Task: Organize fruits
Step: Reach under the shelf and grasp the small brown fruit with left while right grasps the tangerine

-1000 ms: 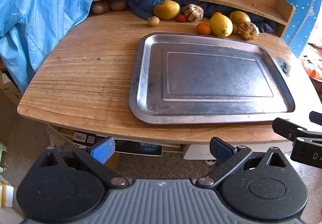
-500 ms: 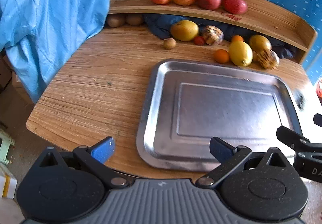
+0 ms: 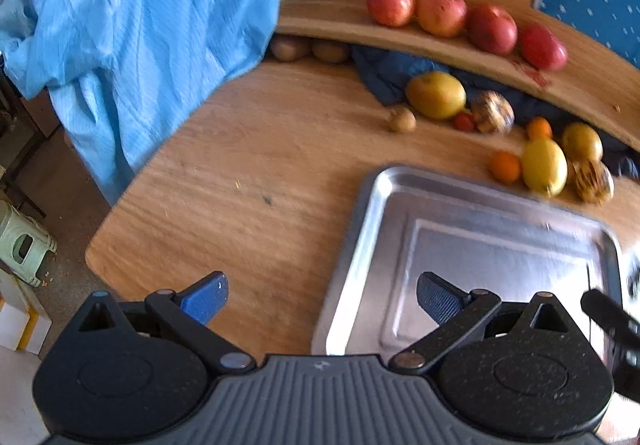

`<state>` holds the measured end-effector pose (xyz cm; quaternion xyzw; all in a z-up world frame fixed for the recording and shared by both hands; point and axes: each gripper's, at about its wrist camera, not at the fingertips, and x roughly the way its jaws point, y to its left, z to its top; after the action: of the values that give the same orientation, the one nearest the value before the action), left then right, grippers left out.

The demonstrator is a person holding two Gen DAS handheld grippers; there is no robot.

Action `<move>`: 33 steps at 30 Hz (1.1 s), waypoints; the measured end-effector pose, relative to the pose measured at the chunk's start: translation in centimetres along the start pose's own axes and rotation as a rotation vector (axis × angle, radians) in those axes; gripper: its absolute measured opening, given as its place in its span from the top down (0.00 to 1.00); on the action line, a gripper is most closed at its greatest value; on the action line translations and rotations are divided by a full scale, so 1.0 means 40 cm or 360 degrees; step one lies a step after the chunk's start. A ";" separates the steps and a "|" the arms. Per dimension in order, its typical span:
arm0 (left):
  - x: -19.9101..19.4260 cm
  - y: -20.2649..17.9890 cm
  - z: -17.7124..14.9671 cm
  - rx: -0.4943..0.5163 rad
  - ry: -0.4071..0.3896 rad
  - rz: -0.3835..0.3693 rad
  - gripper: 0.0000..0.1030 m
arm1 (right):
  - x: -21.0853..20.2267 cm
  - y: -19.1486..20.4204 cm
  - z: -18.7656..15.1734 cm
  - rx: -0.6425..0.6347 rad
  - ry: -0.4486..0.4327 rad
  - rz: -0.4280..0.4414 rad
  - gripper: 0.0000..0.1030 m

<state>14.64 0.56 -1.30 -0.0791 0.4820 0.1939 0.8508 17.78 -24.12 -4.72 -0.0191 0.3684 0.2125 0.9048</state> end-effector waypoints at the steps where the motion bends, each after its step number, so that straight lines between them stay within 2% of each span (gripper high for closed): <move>1: 0.004 0.003 0.013 0.0008 -0.0009 0.0003 0.01 | 0.006 0.003 0.004 0.0010 0.0000 0.0013 0.01; 5: 0.044 0.005 0.076 0.0083 -0.0021 -0.0031 0.01 | 0.040 0.017 0.026 0.0055 0.0016 0.0093 0.01; 8: 0.083 -0.001 0.124 0.0133 -0.0009 -0.0102 0.01 | 0.079 0.029 0.056 0.0109 0.0067 0.0127 0.01; 12: 0.130 -0.011 0.192 0.0192 0.0008 -0.0292 0.01 | 0.120 0.044 0.090 0.0228 0.0104 0.0101 0.01; 16: 0.194 -0.028 0.237 0.0303 0.0023 -0.0362 0.01 | 0.177 0.053 0.108 0.0351 0.0167 0.0066 0.03; 20: 0.255 -0.034 0.283 0.0348 0.0035 -0.0458 0.01 | 0.231 0.062 0.130 0.0445 0.0200 0.0034 0.08; 26: 0.327 -0.055 0.334 0.0451 0.0093 -0.0611 0.17 | 0.307 0.082 0.168 0.0553 0.0248 -0.0052 0.23; 30: 0.354 -0.062 0.342 0.0497 0.0121 -0.0706 0.28 | 0.339 0.097 0.186 0.0621 0.0245 -0.0138 0.28; 31: 0.361 -0.064 0.343 0.0505 0.0124 -0.0726 0.30 | 0.346 0.102 0.191 0.0624 0.0245 -0.0150 0.33; 33: 0.374 -0.065 0.345 0.0519 0.0138 -0.0755 0.41 | 0.360 0.107 0.194 0.0609 0.0257 -0.0213 0.40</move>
<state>33.49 6.41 -6.95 -0.0601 0.5107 -0.0942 0.8525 30.37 -13.43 -8.25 0.1115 0.4713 0.0760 0.8716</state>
